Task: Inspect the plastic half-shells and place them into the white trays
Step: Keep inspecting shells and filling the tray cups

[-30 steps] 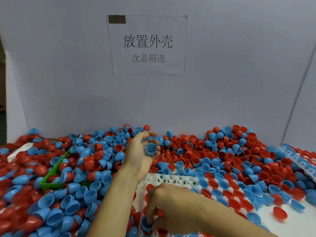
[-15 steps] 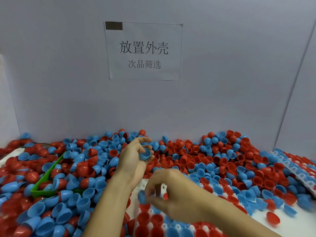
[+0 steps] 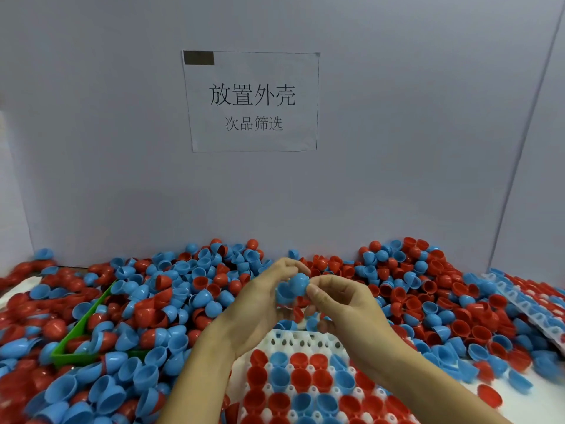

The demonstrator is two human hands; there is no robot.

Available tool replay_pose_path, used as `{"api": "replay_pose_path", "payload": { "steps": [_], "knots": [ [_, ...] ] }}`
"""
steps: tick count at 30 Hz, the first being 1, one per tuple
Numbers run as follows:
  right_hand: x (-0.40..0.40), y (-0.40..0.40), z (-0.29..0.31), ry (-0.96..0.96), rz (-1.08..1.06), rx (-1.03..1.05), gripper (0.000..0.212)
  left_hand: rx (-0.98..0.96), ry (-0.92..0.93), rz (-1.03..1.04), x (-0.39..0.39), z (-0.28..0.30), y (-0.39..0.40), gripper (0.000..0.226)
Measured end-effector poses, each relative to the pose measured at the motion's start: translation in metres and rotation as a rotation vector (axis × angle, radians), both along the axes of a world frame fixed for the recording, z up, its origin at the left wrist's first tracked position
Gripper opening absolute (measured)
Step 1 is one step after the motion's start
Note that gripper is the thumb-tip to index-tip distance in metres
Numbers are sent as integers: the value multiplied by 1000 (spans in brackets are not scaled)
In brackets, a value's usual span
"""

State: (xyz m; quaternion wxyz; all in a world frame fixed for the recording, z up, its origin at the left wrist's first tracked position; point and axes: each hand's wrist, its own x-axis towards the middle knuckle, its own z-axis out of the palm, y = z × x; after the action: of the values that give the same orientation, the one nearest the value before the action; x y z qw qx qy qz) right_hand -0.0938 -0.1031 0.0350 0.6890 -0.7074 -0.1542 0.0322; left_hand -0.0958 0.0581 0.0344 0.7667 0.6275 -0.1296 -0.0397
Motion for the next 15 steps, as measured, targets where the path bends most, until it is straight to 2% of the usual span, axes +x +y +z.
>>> {"api": "replay_pose_path", "payload": {
  "steps": [4,7,12,15],
  "knots": [
    [2,-3,-3,-26,-50,-34,14,170,-22,-26,2,-4,-6,20],
    [10,-14,-1,33,-50,-93,15,331,8,78,3,-7,1,17],
    [28,-64,0,24,-134,-209,18,781,118,234,1,-17,31,11],
    [34,-102,-12,10,-216,-263,18,942,146,420,-2,-21,39,11]
  ]
}}
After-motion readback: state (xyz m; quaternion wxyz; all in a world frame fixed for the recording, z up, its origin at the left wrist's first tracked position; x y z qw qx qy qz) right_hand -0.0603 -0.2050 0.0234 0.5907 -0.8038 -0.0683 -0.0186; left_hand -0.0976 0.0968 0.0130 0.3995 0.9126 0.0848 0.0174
